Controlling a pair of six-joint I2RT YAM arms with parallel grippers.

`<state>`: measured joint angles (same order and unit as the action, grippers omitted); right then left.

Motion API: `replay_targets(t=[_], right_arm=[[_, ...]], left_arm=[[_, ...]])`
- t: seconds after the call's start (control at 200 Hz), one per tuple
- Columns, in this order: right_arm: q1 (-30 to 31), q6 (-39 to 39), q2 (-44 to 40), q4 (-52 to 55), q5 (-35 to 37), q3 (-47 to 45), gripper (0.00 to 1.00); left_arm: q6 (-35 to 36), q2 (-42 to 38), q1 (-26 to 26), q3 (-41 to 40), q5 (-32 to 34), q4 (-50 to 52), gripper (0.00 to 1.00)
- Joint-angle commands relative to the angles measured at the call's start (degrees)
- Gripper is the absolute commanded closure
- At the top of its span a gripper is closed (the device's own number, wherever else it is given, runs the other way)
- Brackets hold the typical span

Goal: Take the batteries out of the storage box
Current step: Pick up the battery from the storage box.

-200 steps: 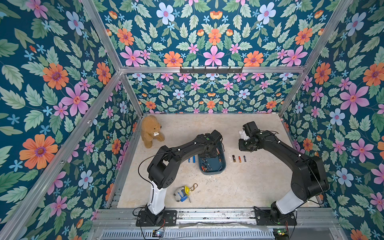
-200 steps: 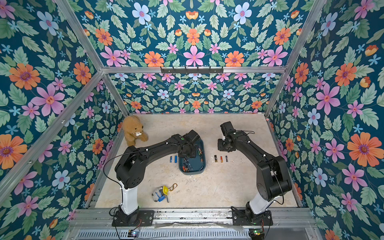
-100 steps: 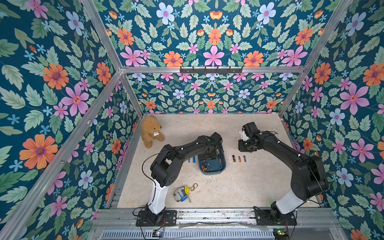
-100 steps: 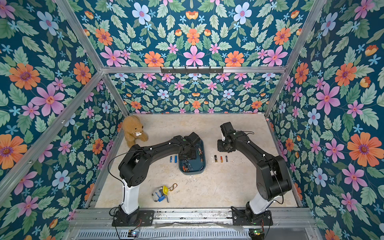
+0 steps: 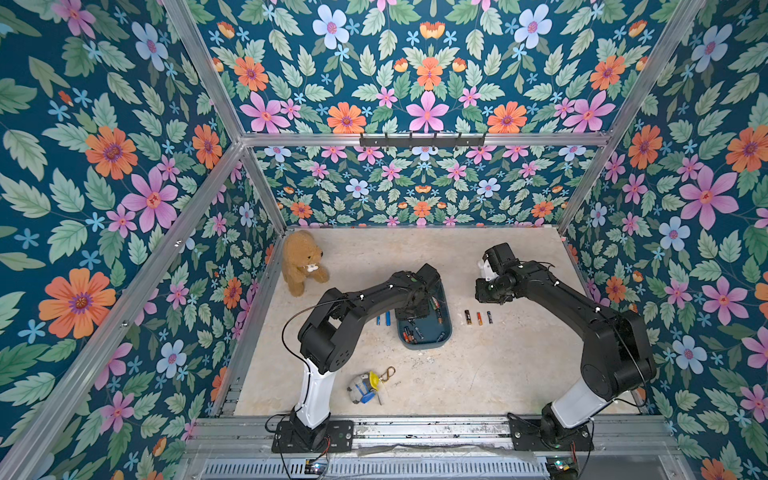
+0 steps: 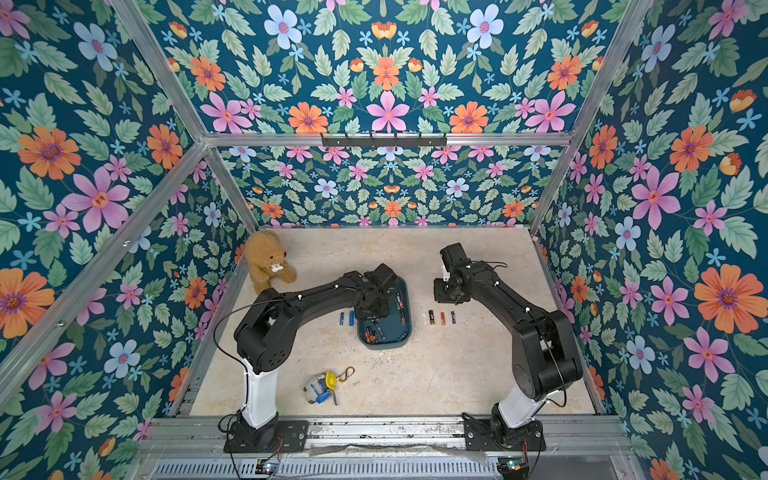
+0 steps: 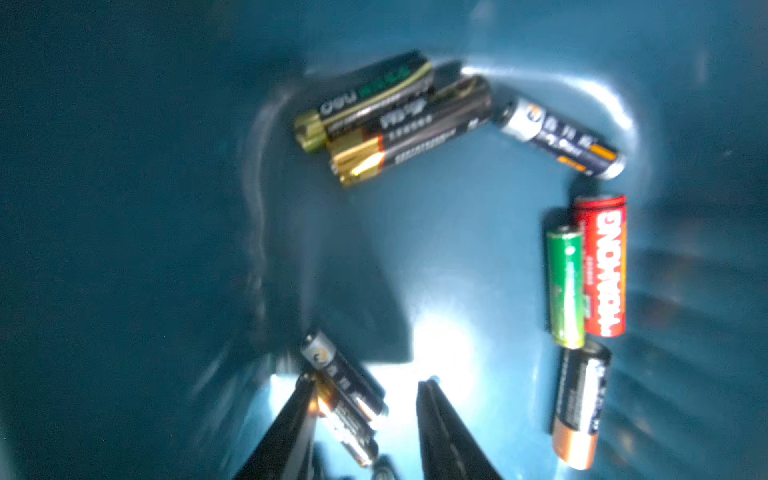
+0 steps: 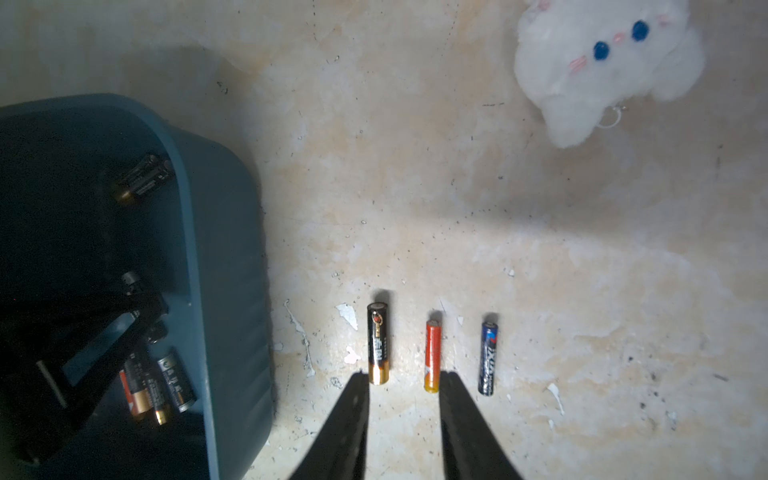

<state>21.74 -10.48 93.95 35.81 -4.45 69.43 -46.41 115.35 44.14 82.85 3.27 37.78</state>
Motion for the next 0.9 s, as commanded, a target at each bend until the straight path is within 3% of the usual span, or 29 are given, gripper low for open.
replay_targets(t=[0.0, 0.43, 0.895], right_arm=[[0.06, 0.17, 0.27, 0.13, -0.02, 0.44, 0.66], [0.06, -0.02, 0.50, 0.56, 0.25, 1.15, 0.66], [0.32, -0.42, 0.45, 0.31, 0.07, 0.98, 0.66]], left_arm=[[1.22, 1.05, -0.18, 0.60, -1.38, -1.04, 0.55], [3.34, 4.40, -0.19, 4.38, -2.44, -0.08, 0.61], [3.72, 1.81, -0.19, 2.88, -2.86, -0.33, 0.65]])
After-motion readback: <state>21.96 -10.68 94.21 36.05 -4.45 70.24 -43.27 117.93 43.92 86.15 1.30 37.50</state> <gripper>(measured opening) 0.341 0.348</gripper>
